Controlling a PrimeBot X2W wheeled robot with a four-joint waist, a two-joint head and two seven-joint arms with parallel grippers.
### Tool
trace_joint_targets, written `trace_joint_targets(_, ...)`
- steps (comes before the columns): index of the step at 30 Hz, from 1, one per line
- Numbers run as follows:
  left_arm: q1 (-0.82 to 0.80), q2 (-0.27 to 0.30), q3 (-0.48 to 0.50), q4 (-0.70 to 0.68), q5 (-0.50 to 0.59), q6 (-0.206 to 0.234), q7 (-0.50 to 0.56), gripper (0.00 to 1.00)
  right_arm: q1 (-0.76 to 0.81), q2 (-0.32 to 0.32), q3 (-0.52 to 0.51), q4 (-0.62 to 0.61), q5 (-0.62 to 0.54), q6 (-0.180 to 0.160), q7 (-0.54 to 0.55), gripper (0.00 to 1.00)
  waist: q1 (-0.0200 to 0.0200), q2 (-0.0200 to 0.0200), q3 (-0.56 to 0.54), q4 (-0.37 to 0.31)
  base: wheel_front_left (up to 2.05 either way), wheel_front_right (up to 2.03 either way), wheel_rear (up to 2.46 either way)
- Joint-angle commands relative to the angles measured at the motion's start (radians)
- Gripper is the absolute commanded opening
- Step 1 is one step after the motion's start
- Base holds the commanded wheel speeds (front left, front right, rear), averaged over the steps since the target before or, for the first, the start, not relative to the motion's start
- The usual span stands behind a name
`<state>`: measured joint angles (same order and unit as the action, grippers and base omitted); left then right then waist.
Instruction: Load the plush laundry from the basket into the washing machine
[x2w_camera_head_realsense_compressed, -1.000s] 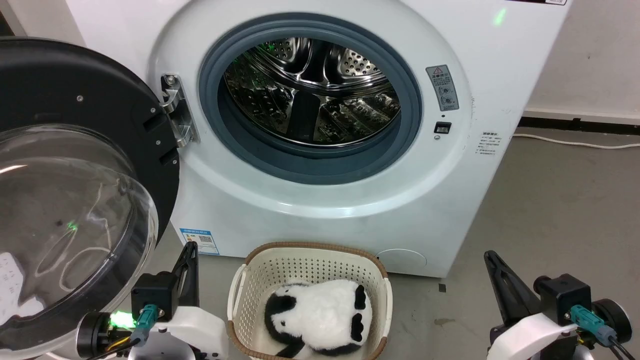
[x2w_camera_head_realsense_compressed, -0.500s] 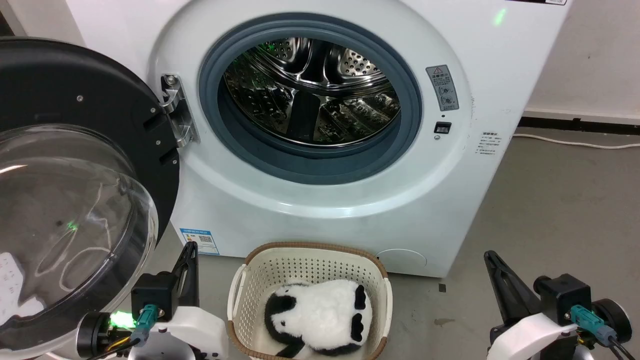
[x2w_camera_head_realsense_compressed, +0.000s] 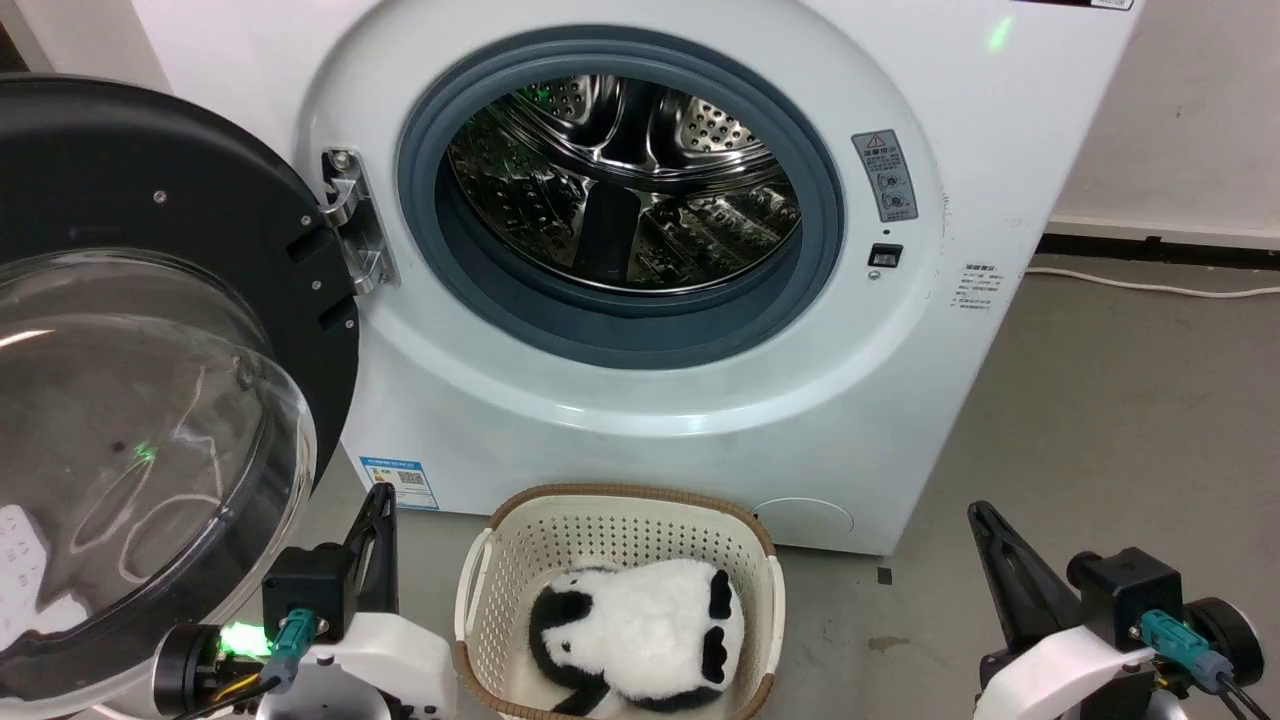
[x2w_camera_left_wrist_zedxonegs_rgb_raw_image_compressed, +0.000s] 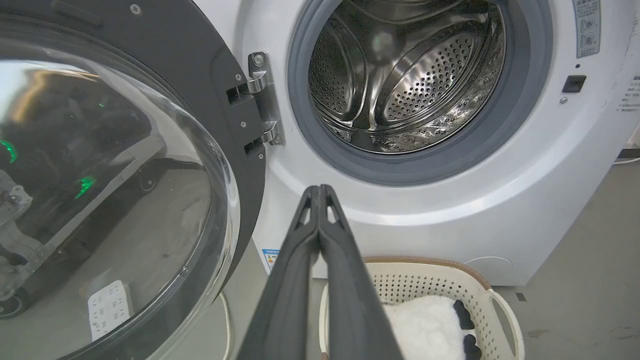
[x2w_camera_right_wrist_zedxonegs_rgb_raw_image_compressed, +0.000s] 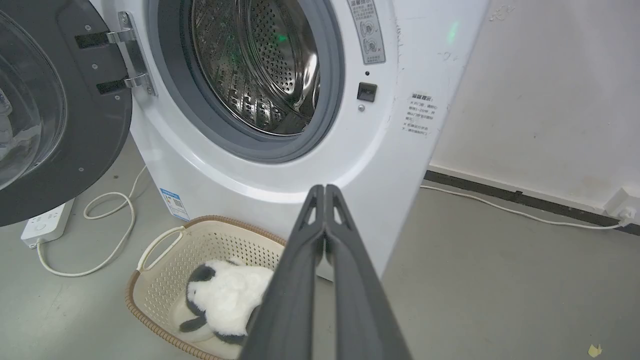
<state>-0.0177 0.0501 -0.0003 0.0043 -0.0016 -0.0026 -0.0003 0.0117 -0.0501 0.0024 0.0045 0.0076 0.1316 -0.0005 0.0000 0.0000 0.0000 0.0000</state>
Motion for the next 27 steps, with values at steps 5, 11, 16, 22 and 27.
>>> trace_joint_targets(5, 0.018, 0.000, 0.000, -0.004, 0.002, 0.003, 0.000, 0.00, -0.012, 0.000, -0.002, -0.005, -0.008, -0.001, 0.000, 0.00, 0.0000, 0.0000, 0.000, 0.000, 0.00, 0.00, 0.00)
trace_joint_targets(11, 0.000, 0.000, 0.000, 0.000, 0.000, 0.000, 0.000, 1.00, 0.000, 0.000, 0.001, 0.000, 0.001, 0.000, 0.000, 1.00, 0.0000, 0.0000, 0.000, 0.000, 0.00, 0.00, 0.00)
trace_joint_targets(16, 0.001, 0.000, -0.005, -0.002, 0.000, 0.003, -0.008, 1.00, 0.001, 0.000, 0.002, 0.001, 0.010, 0.000, -0.008, 1.00, 0.0000, 0.0000, -0.001, -0.001, 0.00, 0.00, 0.00)
trace_joint_targets(22, 0.002, 0.002, -0.016, -0.008, 0.001, 0.009, -0.025, 1.00, 0.000, 0.000, -0.006, 0.005, 0.022, 0.000, -0.025, 1.00, 0.0000, 0.0000, 0.008, -0.010, 0.00, 0.00, 0.00)
trace_joint_targets(27, -0.006, 0.004, -0.022, -0.010, -0.001, 0.012, -0.035, 1.00, -0.007, 0.000, -0.008, 0.005, 0.025, 0.000, -0.035, 1.00, 0.0000, 0.0000, 0.030, -0.022, 0.00, 0.00, 0.00)
